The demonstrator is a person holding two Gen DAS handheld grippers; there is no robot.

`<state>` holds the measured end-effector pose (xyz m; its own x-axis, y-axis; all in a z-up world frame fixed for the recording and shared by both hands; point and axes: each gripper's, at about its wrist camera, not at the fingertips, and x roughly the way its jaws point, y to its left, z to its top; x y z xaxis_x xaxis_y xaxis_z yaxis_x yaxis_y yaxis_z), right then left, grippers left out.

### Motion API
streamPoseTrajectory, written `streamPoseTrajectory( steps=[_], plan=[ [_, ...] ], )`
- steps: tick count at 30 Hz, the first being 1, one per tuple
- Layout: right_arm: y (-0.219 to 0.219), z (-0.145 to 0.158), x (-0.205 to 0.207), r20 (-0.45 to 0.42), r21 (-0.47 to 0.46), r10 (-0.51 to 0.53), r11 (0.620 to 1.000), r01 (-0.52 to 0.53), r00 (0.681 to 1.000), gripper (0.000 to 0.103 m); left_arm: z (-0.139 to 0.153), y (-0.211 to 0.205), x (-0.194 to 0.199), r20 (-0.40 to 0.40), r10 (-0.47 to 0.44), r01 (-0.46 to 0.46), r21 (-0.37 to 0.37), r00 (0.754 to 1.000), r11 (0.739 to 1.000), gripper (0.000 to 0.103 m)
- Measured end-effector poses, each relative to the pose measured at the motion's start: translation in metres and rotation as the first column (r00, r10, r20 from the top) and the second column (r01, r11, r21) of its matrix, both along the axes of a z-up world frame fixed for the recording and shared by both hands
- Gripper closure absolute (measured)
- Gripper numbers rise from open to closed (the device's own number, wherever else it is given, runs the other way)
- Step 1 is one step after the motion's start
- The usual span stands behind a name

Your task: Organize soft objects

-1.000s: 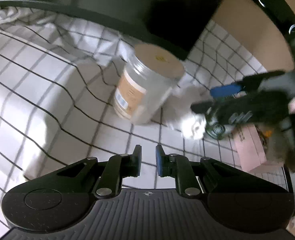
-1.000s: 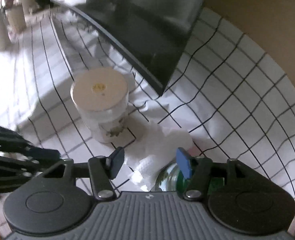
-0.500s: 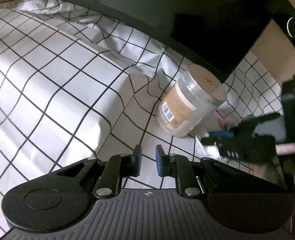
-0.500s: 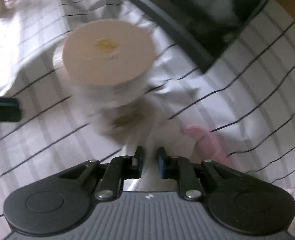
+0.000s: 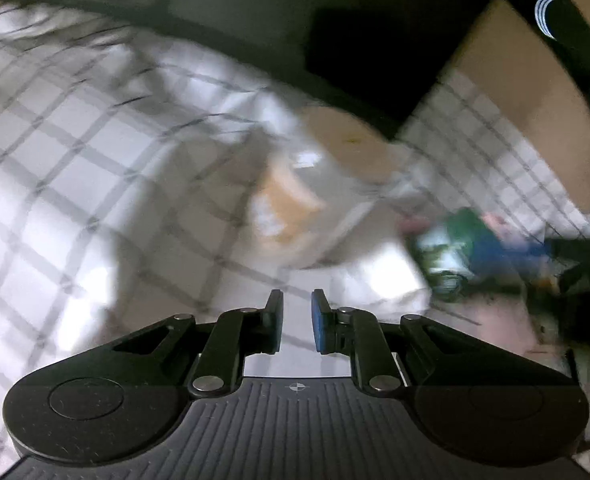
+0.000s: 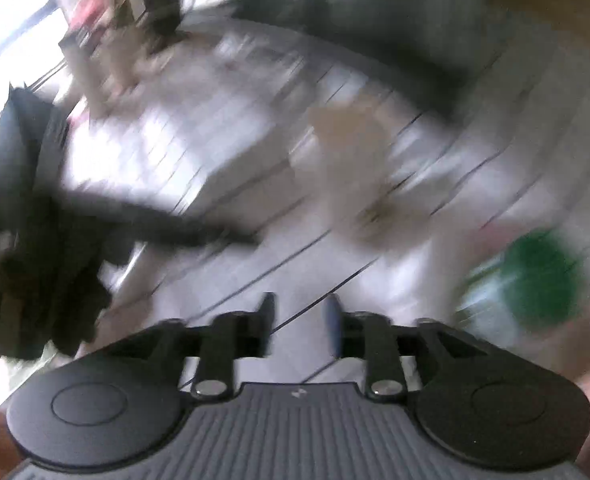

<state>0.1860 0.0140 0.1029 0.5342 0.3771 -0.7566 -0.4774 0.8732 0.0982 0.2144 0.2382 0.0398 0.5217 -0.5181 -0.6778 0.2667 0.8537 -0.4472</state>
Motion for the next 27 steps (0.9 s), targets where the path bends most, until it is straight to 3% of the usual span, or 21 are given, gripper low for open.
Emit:
streamPoseTrajectory(
  steps=[1, 2, 5, 9, 11, 14, 17, 22, 27],
  plan=[
    [-0.013, 0.015, 0.006, 0.049, -0.007, -0.050, 0.999, 0.051, 0.998, 0.046, 0.003, -0.011, 0.001, 0.009, -0.027, 0.027, -0.007, 1.000, 1.000, 0.086],
    [-0.023, 0.026, 0.013, 0.084, -0.012, -0.096, 0.995, 0.098, 0.992, 0.038, 0.005, -0.024, 0.002, 0.017, -0.048, 0.048, -0.009, 0.999, 0.999, 0.087],
    [-0.051, 0.052, 0.036, 0.180, -0.040, -0.240, 0.967, 0.251, 0.954, 0.037, 0.013, -0.056, 0.004, 0.063, -0.040, 0.041, -0.009, 0.997, 0.999, 0.086],
    [-0.062, 0.053, 0.057, 0.180, -0.125, -0.260, 0.951, 0.284, 0.949, 0.037, 0.016, -0.076, 0.011, 0.065, 0.024, -0.020, -0.063, 0.998, 0.998, 0.086],
    [-0.071, 0.050, 0.047, 0.189, -0.102, -0.299, 0.941, 0.321, 0.935, 0.037, 0.011, -0.082, 0.019, 0.032, 0.051, -0.049, -0.055, 0.998, 0.997, 0.086],
    [-0.088, 0.044, 0.038, 0.155, -0.030, -0.350, 0.933, 0.358, 0.924, 0.037, -0.005, -0.094, 0.034, -0.020, 0.050, -0.049, 0.029, 0.999, 0.998, 0.086],
    [-0.099, 0.036, 0.034, 0.152, -0.033, -0.378, 0.922, 0.387, 0.913, 0.037, -0.024, -0.106, 0.047, -0.088, 0.013, -0.007, 0.071, 0.996, 0.997, 0.086],
    [-0.108, 0.025, 0.028, 0.153, -0.021, -0.397, 0.914, 0.405, 0.905, 0.037, -0.023, -0.131, 0.046, -0.037, -0.079, 0.084, 0.144, 0.996, 0.986, 0.084],
    [-0.115, 0.017, 0.029, 0.124, 0.011, -0.399, 0.916, 0.401, 0.908, 0.037, -0.019, -0.162, 0.029, 0.059, -0.235, 0.200, 0.348, 0.970, 0.916, 0.083]
  ],
)
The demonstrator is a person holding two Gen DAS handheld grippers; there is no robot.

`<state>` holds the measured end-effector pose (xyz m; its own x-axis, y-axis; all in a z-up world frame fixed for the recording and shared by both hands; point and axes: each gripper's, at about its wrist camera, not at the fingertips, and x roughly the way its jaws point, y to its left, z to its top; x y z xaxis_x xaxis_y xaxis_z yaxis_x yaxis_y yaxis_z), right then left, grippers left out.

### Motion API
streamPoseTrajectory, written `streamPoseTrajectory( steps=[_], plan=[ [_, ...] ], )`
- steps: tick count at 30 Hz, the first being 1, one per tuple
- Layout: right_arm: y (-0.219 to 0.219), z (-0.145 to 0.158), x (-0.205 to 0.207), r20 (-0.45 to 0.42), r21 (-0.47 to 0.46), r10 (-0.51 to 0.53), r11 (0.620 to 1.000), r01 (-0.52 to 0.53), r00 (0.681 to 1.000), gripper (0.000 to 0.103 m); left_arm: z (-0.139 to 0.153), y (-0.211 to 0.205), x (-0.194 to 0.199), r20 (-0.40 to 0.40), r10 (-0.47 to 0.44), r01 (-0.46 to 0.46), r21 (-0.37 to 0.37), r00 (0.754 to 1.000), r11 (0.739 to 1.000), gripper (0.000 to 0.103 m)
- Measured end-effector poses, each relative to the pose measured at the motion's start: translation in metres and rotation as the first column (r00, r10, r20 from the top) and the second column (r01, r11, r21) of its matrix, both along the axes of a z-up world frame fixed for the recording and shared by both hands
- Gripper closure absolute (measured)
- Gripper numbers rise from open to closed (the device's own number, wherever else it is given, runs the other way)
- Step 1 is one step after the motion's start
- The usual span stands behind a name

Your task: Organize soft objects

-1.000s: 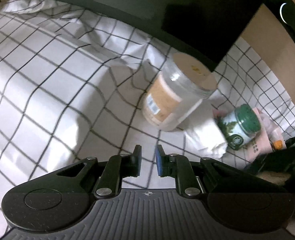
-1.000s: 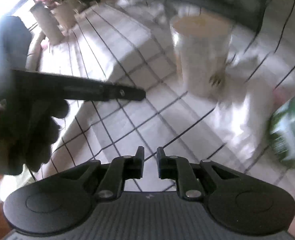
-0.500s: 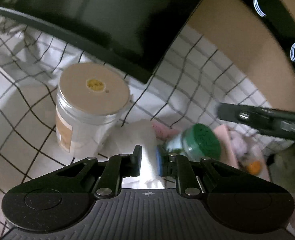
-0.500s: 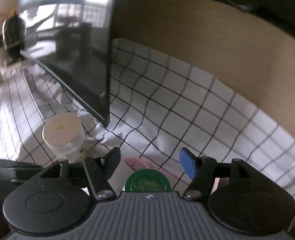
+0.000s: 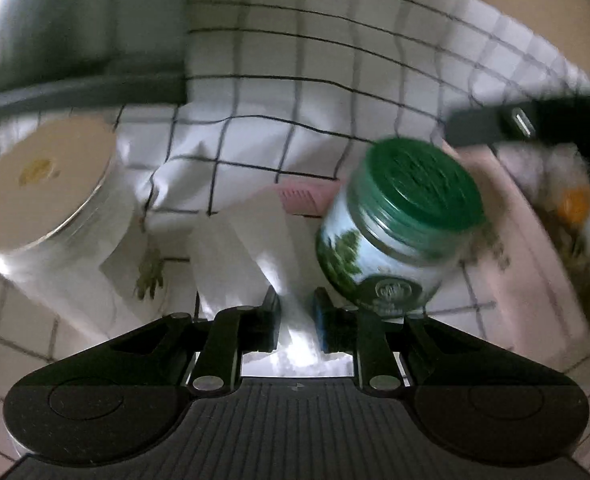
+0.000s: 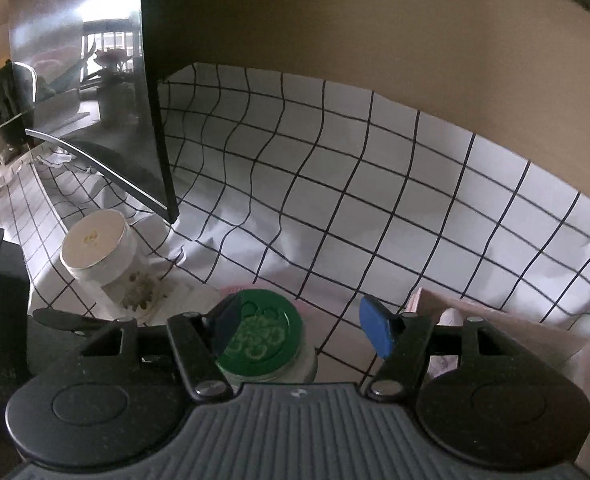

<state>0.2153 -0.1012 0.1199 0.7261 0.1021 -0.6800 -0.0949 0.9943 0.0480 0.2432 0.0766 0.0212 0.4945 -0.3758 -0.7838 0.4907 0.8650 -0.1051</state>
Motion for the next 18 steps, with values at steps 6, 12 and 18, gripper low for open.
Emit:
streamPoseTrajectory(
  steps=[6, 12, 18],
  plan=[
    [0.005, 0.015, 0.012, -0.004, 0.024, 0.022, 0.999, -0.022, 1.000, 0.037, -0.001, 0.005, -0.015, 0.028, -0.021, 0.021, 0.010, 0.999, 1.000, 0.091],
    [-0.001, 0.027, 0.065, -0.216, 0.194, 0.036, 0.981, 0.006, 0.976, 0.037, -0.004, 0.070, -0.034, -0.031, 0.052, -0.052, -0.030, 0.998, 0.998, 0.096],
    [-0.010, 0.001, 0.122, -0.416, 0.189, -0.044, 0.973, 0.134, 0.908, 0.037, -0.002, 0.134, -0.055, -0.067, 0.173, -0.177, -0.062, 0.983, 0.982, 0.096]
  ],
)
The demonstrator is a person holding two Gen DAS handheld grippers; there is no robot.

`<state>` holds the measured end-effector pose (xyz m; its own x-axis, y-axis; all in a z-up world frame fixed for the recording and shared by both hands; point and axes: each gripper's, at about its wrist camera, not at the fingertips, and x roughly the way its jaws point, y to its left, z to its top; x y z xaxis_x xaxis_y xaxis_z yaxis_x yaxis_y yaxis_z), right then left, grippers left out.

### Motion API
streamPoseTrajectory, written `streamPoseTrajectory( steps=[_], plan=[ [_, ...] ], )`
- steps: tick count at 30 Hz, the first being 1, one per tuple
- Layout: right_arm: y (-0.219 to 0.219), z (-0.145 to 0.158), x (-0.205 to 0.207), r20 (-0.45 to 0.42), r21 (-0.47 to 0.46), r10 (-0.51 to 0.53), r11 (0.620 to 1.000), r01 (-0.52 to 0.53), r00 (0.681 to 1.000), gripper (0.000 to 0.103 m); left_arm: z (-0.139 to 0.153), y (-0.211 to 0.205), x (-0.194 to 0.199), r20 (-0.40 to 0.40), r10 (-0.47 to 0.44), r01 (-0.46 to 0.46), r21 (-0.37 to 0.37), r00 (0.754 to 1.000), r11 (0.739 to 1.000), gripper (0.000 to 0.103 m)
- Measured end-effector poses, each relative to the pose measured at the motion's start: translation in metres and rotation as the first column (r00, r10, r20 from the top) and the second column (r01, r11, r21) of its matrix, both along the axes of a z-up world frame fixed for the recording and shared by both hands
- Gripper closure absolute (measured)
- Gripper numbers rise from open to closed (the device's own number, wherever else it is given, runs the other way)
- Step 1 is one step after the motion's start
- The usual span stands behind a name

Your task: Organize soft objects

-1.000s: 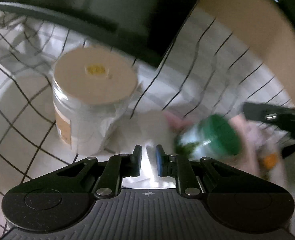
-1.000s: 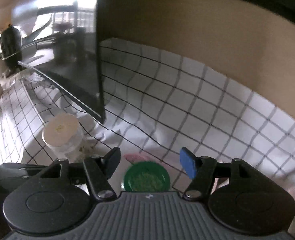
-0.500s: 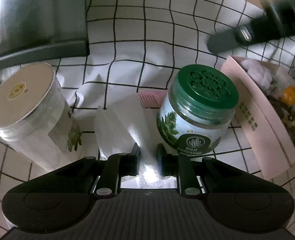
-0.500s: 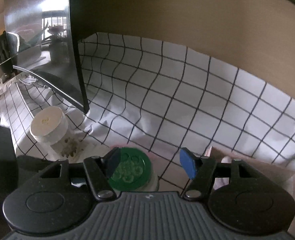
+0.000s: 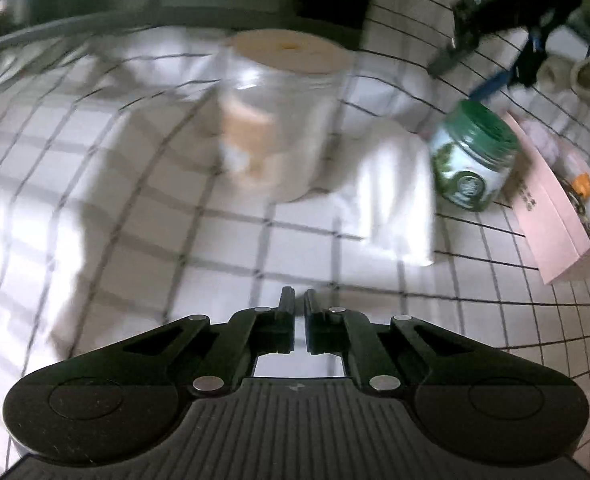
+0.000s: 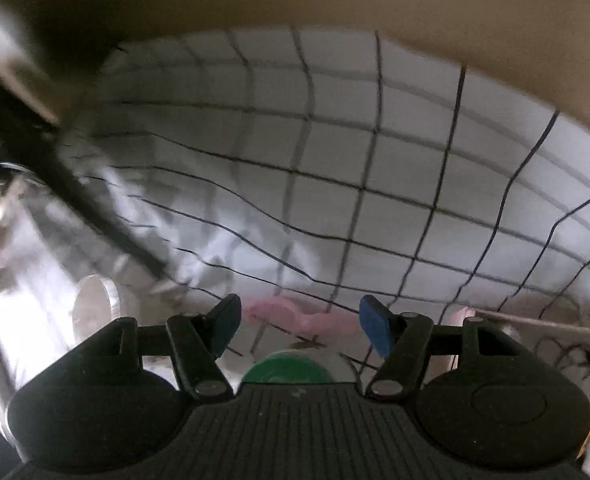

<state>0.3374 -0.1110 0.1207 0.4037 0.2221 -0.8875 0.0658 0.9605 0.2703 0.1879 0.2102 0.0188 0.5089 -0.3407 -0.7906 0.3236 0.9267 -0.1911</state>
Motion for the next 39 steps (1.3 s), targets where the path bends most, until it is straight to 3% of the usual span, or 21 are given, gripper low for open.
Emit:
streamPoseTrajectory(
  steps=[3, 6, 12, 14, 17, 19, 29, 33, 39],
  plan=[
    [0.006, -0.023, 0.014, -0.102, 0.047, -0.032, 0.998, 0.037, 0.994, 0.037, -0.002, 0.023, -0.004, -0.036, 0.063, -0.066, -0.081, 0.997, 0.995, 0.096],
    [0.015, -0.044, 0.026, -0.148, 0.009, -0.066, 0.998, 0.068, 0.987, 0.037, -0.003, 0.044, -0.008, -0.085, 0.092, -0.105, -0.164, 0.992, 0.981, 0.095],
    [0.014, -0.077, 0.038, -0.247, -0.043, -0.143, 0.990, 0.136, 0.958, 0.035, -0.001, 0.066, -0.017, -0.085, 0.126, -0.139, -0.183, 0.988, 0.973, 0.094],
    [0.022, -0.075, 0.041, -0.231, -0.044, -0.114, 0.993, 0.106, 0.966, 0.041, -0.003, 0.070, -0.016, -0.099, 0.146, -0.163, -0.192, 0.984, 0.968, 0.094],
    [0.036, -0.074, 0.045, -0.230, -0.043, -0.038, 0.999, 0.029, 0.973, 0.062, -0.005, 0.068, -0.015, -0.103, 0.153, -0.172, -0.209, 0.983, 0.963, 0.094],
    [0.045, -0.072, 0.045, -0.225, -0.010, 0.021, 1.000, -0.024, 0.974, 0.067, -0.004, 0.064, -0.014, -0.101, 0.141, -0.160, -0.210, 0.985, 0.965, 0.094],
    [0.071, -0.034, 0.025, -0.113, 0.019, 0.152, 0.988, -0.151, 0.982, 0.085, -0.003, 0.046, -0.006, -0.108, 0.084, -0.107, -0.224, 0.991, 0.969, 0.094],
    [0.079, -0.008, -0.006, -0.044, -0.043, 0.208, 0.977, -0.210, 0.977, 0.087, -0.004, 0.042, -0.004, -0.119, 0.076, -0.102, -0.234, 0.990, 0.967, 0.094],
    [0.092, 0.019, -0.075, 0.061, -0.045, 0.278, 0.960, -0.275, 0.959, 0.091, 0.003, 0.028, 0.001, -0.107, 0.049, -0.073, -0.231, 0.993, 0.970, 0.094]
  ],
)
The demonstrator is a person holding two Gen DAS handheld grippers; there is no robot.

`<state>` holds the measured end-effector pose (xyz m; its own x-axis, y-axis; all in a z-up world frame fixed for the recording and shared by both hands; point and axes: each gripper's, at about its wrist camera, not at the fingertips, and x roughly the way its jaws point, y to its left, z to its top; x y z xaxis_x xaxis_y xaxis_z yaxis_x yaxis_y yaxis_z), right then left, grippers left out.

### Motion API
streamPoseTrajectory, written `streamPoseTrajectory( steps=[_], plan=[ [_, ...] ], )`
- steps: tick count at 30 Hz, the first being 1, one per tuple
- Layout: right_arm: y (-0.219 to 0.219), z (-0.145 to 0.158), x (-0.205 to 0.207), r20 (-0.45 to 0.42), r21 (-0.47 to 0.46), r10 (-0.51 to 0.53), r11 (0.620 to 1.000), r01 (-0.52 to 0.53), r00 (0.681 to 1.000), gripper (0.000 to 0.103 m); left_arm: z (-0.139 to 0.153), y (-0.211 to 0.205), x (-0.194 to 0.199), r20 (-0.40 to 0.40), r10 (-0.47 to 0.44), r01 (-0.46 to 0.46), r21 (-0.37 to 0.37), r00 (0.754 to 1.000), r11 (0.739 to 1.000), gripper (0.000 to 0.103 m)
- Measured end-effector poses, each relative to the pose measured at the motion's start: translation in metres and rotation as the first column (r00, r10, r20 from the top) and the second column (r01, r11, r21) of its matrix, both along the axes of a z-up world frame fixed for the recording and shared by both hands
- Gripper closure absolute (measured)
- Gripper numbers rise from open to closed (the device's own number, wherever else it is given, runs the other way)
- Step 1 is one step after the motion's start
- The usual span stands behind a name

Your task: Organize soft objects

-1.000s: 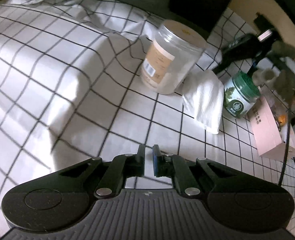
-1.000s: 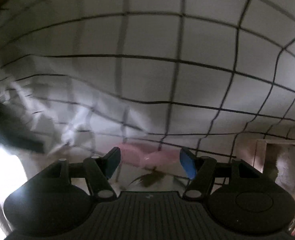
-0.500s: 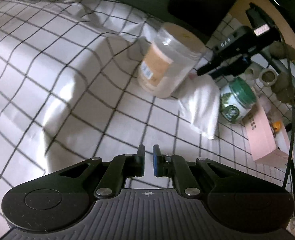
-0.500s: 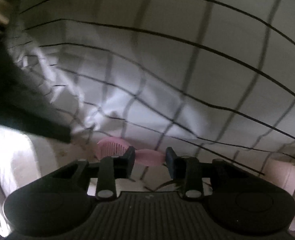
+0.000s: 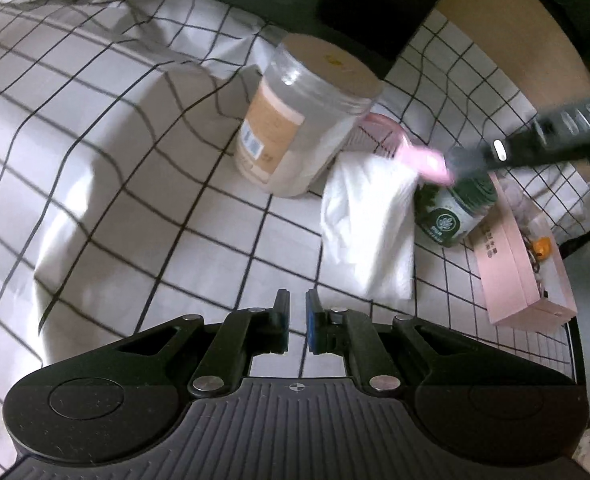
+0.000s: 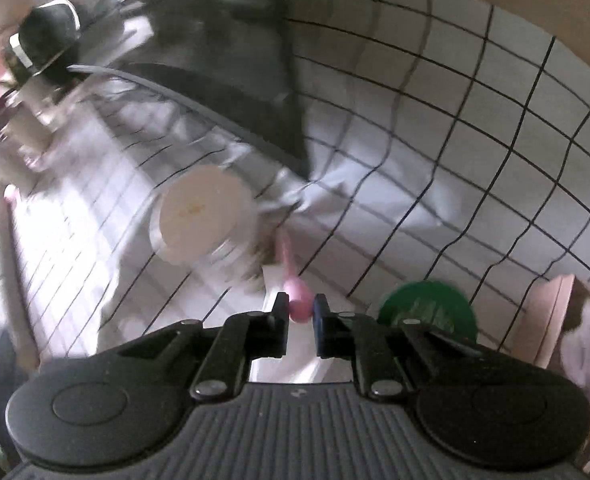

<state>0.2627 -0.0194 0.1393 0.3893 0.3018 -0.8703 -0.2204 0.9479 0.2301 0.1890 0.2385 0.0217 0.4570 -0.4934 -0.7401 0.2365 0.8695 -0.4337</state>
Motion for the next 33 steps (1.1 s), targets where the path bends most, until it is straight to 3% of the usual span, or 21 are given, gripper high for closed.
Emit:
streamPoseTrajectory(
  steps=[4, 7, 10, 15, 18, 20, 22, 26, 30, 33],
  plan=[
    [0.003, -0.017, -0.042, -0.053, 0.087, -0.002, 0.996, 0.007, 0.999, 0.092, 0.004, -0.006, 0.003, 0.004, -0.015, 0.015, 0.022, 1.000, 1.000, 0.094],
    [-0.002, -0.037, -0.070, -0.036, 0.054, -0.038, 0.998, 0.040, 0.999, 0.085, 0.006, -0.011, 0.006, 0.007, -0.018, 0.018, 0.062, 1.000, 0.998, 0.094],
    [-0.006, -0.048, -0.090, 0.048, -0.062, -0.067, 0.996, 0.070, 0.997, 0.068, 0.010, -0.019, 0.011, 0.022, -0.022, 0.020, 0.093, 1.000, 0.995, 0.094],
    [-0.011, -0.048, -0.111, 0.198, -0.103, -0.038, 0.993, 0.059, 0.979, 0.067, 0.018, -0.028, 0.016, 0.042, -0.018, 0.014, 0.088, 0.999, 0.996, 0.094],
    [0.005, -0.048, -0.113, 0.361, -0.143, -0.057, 0.983, 0.115, 0.931, 0.067, 0.017, -0.031, 0.018, 0.036, -0.021, 0.018, 0.099, 0.999, 0.995, 0.094],
    [0.011, -0.052, -0.108, 0.410, -0.143, -0.082, 0.978, 0.153, 0.908, 0.068, 0.015, -0.030, 0.016, 0.026, -0.025, 0.022, 0.105, 0.999, 0.994, 0.094],
    [0.016, -0.060, -0.096, 0.413, -0.114, -0.110, 0.979, 0.172, 0.904, 0.071, 0.013, -0.028, 0.015, 0.013, -0.025, 0.024, 0.108, 1.000, 0.994, 0.094],
    [0.035, -0.076, -0.077, 0.422, -0.165, -0.105, 0.968, 0.190, 0.901, 0.071, 0.009, -0.017, 0.013, -0.003, -0.006, 0.006, 0.098, 1.000, 0.995, 0.094],
    [0.041, -0.091, -0.072, 0.360, -0.164, -0.126, 0.967, 0.196, 0.924, 0.070, 0.004, -0.001, 0.013, -0.022, 0.053, -0.050, 0.095, 0.998, 0.994, 0.094],
    [0.039, -0.096, -0.078, 0.345, -0.131, -0.147, 0.970, 0.203, 0.927, 0.058, 0.000, 0.007, 0.013, -0.035, 0.081, -0.077, 0.089, 0.996, 0.993, 0.094]
  ],
)
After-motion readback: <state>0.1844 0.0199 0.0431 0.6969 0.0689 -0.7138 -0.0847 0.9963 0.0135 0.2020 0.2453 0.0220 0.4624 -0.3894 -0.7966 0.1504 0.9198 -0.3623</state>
